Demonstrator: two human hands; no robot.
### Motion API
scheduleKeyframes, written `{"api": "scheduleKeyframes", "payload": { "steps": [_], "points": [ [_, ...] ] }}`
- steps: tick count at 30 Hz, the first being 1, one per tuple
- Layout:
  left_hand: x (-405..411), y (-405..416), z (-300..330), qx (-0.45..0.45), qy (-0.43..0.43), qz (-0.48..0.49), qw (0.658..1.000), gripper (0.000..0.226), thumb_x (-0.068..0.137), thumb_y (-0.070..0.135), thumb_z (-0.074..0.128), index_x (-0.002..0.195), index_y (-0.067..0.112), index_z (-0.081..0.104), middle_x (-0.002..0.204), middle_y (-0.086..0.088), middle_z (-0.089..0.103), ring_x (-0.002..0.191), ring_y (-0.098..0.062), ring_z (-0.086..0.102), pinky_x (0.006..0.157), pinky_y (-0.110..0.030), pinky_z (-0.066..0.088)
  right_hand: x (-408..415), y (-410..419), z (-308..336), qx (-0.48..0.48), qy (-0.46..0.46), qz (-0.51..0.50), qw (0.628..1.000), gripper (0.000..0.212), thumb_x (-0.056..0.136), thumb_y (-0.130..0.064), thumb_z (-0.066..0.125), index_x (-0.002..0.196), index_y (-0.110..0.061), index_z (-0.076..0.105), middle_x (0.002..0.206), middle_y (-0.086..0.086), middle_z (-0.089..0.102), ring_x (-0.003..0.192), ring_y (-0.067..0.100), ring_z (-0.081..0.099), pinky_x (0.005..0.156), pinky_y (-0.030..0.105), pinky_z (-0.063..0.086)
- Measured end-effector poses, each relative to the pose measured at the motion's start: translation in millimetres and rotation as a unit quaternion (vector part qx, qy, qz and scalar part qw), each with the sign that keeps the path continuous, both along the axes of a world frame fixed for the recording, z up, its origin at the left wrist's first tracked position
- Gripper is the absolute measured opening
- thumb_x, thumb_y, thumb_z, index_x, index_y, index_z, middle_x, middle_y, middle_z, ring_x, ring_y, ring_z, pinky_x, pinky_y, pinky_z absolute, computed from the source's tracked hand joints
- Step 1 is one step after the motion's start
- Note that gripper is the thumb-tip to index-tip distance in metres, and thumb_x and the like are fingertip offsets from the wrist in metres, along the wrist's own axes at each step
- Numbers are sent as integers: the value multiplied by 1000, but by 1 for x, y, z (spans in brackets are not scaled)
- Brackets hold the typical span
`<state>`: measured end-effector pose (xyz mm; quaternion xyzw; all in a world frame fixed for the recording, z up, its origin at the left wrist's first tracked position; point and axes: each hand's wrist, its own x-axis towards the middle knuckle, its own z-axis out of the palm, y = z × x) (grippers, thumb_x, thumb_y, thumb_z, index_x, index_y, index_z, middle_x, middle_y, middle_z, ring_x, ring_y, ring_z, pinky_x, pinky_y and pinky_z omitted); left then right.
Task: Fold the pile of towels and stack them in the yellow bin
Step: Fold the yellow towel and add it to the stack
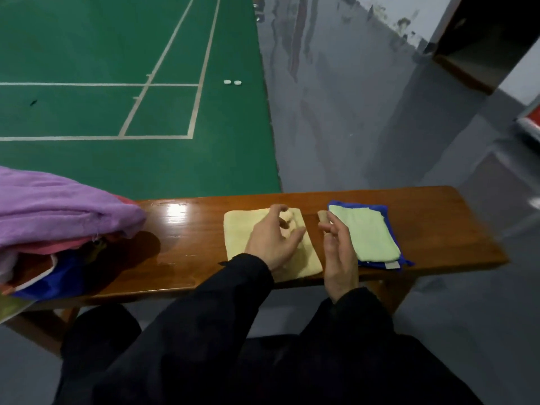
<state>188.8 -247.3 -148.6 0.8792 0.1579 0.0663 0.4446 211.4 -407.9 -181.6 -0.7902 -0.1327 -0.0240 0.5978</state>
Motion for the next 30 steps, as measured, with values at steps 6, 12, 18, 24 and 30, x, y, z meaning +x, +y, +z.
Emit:
{"api": "scheduleKeyframes", "payload": {
  "steps": [6,12,18,24,30],
  "points": [
    [-45,-1,-32,11,-104,22,994,28,98,32,62,123,19,61,115,8,62,105,-6,58,94,-26,50,-7,-11,1,-78,-7,-17,997,41,100,-47,51,137,-30,55,129,-14,59,120,-1,55,97,20,49],
    [-80,49,-59,4,0,161,987,40,95,30,64,130,13,56,127,-2,52,112,-16,51,102,-39,47,14,33,17,-277,25,6,960,17,102,-31,59,115,-24,68,114,-7,66,100,9,61,87,27,55],
    [-86,52,-65,-6,4,122,992,45,92,34,69,131,15,55,125,3,46,113,-14,50,101,-32,44,36,73,12,-457,56,63,885,31,95,-46,63,111,-20,67,108,-1,68,98,21,61,83,35,52],
    [-87,56,-67,-34,3,122,992,46,93,39,66,132,19,52,126,6,43,113,-13,50,103,-36,46,41,73,6,-444,102,41,889,24,95,-44,67,108,-24,63,102,-5,66,92,17,60,76,31,49],
    [-83,51,-66,-37,18,126,991,57,84,56,55,130,23,53,128,7,43,117,-15,50,104,-47,45,44,75,7,-438,107,49,891,15,95,-44,67,101,-31,62,101,-6,67,90,16,60,74,30,49]
  ]
}}
